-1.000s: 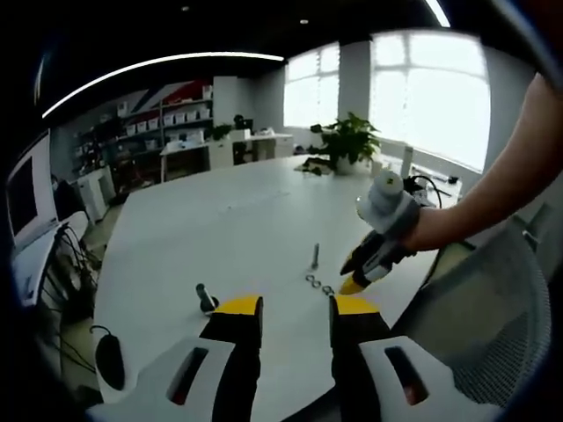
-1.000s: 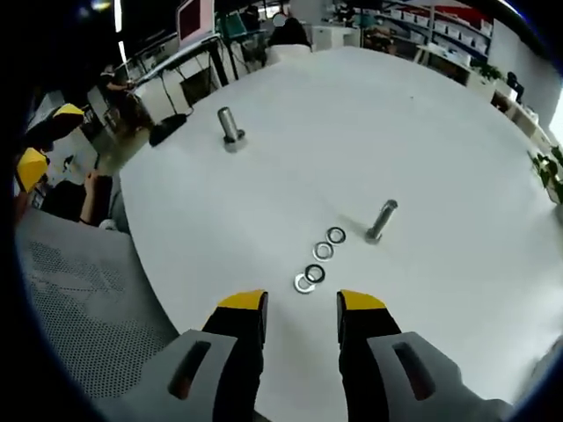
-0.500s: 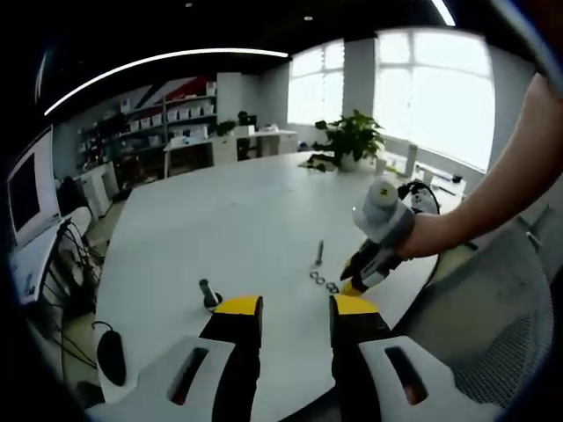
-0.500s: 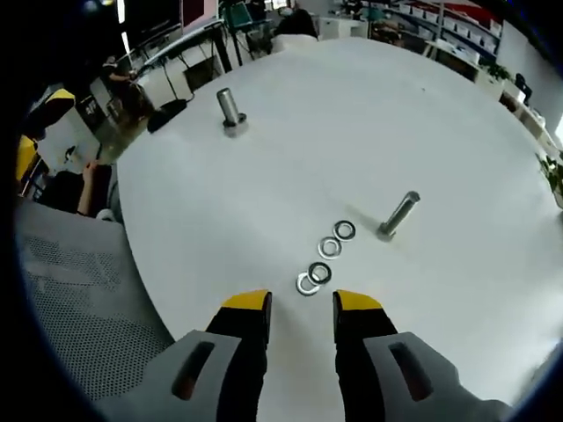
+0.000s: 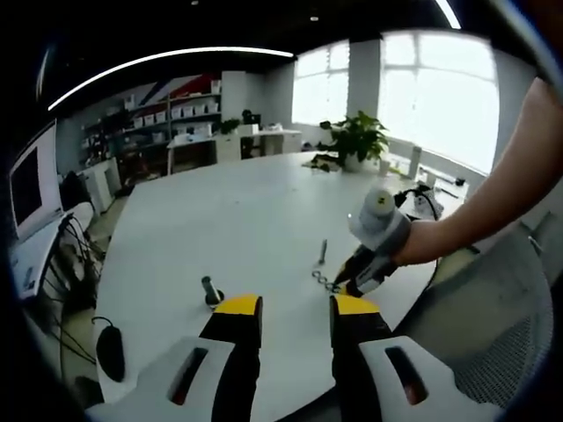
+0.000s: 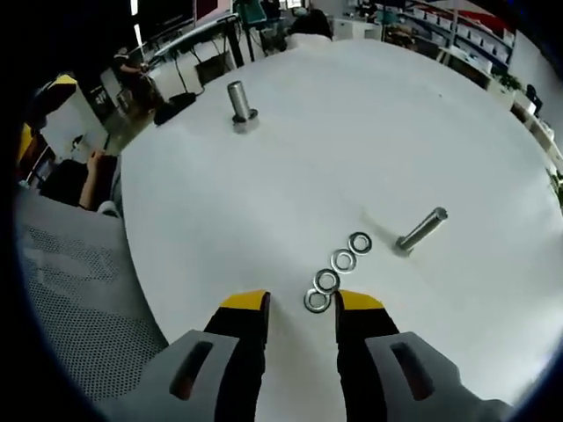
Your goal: Place the washer onto the threaded stud by aligning its center hole with the stud, sliding it down to the base, and recovering from edge contact or off-axis alignment until the washer reaches the visible bottom stop.
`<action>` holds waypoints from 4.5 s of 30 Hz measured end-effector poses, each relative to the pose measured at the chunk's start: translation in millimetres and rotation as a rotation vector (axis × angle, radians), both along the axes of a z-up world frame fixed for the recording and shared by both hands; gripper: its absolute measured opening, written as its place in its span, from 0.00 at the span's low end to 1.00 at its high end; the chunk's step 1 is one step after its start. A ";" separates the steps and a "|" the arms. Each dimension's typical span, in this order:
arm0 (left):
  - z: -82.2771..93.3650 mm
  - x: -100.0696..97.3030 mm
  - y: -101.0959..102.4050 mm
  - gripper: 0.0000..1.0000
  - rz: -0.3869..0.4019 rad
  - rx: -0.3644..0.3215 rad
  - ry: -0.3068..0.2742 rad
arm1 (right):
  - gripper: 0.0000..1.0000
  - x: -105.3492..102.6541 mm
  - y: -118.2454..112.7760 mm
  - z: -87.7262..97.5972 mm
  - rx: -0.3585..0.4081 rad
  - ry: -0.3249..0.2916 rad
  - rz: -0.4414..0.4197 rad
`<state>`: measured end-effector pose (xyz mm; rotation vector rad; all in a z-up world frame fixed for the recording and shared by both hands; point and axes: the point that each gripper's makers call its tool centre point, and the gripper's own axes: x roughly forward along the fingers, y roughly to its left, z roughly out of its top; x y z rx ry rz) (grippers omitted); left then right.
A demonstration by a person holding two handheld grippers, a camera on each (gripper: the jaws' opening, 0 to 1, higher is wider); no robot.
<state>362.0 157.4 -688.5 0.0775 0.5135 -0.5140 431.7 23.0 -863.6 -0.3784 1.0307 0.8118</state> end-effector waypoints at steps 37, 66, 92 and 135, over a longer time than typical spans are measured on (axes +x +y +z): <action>-4.0 -3.0 -2.6 0.28 -0.014 0.006 0.018 | 0.15 -5.2 -8.1 -5.9 -0.375 0.128 0.380; -2.9 -1.3 -1.6 0.28 -0.013 0.007 0.014 | 0.14 -4.6 -15.7 -5.1 -0.321 0.083 0.323; -2.5 -3.3 -2.7 0.28 -0.020 0.014 0.008 | 0.14 24.3 -49.3 37.5 -0.269 0.009 0.182; -5.7 -1.7 1.2 0.28 -0.006 0.021 0.022 | 0.14 78.9 -33.3 54.6 -0.322 -0.064 0.274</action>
